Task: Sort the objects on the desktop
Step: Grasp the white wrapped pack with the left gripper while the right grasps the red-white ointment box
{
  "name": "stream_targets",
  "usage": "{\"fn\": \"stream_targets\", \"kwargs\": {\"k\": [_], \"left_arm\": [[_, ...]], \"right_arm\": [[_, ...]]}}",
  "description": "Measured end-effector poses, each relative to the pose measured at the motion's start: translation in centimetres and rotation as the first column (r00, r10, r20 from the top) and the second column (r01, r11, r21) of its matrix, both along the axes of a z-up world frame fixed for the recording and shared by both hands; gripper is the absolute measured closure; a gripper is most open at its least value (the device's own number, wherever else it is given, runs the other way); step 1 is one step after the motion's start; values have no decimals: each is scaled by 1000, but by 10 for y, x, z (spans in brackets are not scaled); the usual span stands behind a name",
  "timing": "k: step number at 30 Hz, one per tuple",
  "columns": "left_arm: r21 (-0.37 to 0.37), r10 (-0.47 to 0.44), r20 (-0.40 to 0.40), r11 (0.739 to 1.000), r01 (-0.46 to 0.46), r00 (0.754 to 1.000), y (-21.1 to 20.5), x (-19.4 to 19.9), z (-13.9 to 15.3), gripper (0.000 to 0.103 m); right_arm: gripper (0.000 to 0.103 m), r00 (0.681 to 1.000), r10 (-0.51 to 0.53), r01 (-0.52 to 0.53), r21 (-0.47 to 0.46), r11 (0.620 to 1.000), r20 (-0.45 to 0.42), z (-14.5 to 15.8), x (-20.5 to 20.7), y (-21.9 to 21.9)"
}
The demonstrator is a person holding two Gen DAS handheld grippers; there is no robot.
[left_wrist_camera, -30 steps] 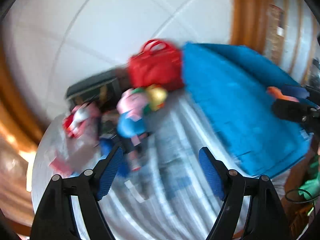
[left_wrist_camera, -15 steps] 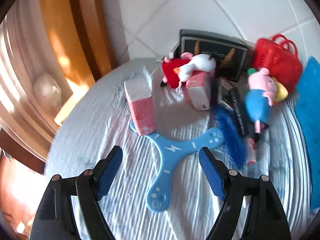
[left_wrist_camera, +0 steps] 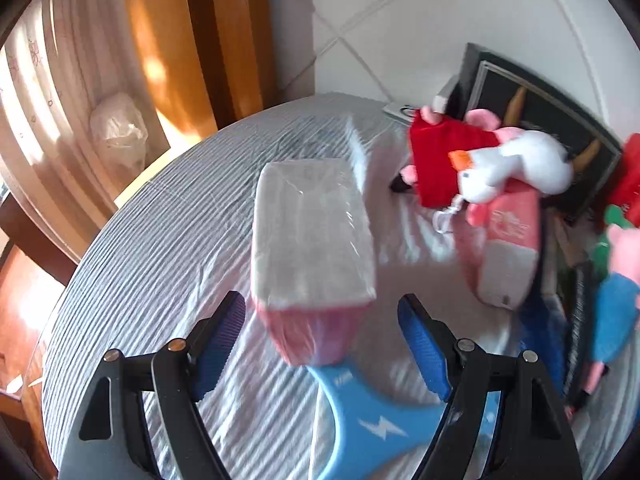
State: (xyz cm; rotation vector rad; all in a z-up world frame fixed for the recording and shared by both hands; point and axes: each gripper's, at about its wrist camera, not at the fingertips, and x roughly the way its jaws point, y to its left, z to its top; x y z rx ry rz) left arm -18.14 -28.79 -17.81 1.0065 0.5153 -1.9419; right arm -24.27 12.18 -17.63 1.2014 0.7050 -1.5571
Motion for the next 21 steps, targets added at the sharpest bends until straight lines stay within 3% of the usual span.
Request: {"fn": "stream_targets", "kwargs": {"k": [3,4,11,13,14,15,19,20,21], "left_arm": [[-11,2,2,1000,-2,1000,-15,-7,-8,28],[-19,-6,-3,1000,6,1000,-17,-6,-8,53],[-47,-77,-48,996,75,996,10,24,11,54],[-67,-92,-49,994,88,995,27,35,19,54],[-71,-102,-54,993,98,993,35,41,23,54],[-70,-113,-59,992,109,992,43,47,26,54],[-75,-147,-69,987,142,987,78,65,36,54],[-76,-153,-63,986,148,986,88,68,37,54],[-74,-160,-64,985,155,985,95,70,38,54]], "right_arm": [[0,1000,6,-6,19,1000,-4,-13,2,-17],[0,1000,10,-10,21,1000,-6,-16,4,-24],[2,999,42,-42,5,999,18,-40,21,-64],[22,999,51,-51,24,998,19,-48,27,-69],[39,998,57,-58,35,998,27,-53,31,-70],[45,997,65,-66,47,997,35,-57,34,-71],[54,995,90,-93,83,992,40,-76,45,-71],[74,995,93,-96,88,991,35,-79,45,-71],[75,995,95,-97,84,992,30,-81,46,-68]]}}
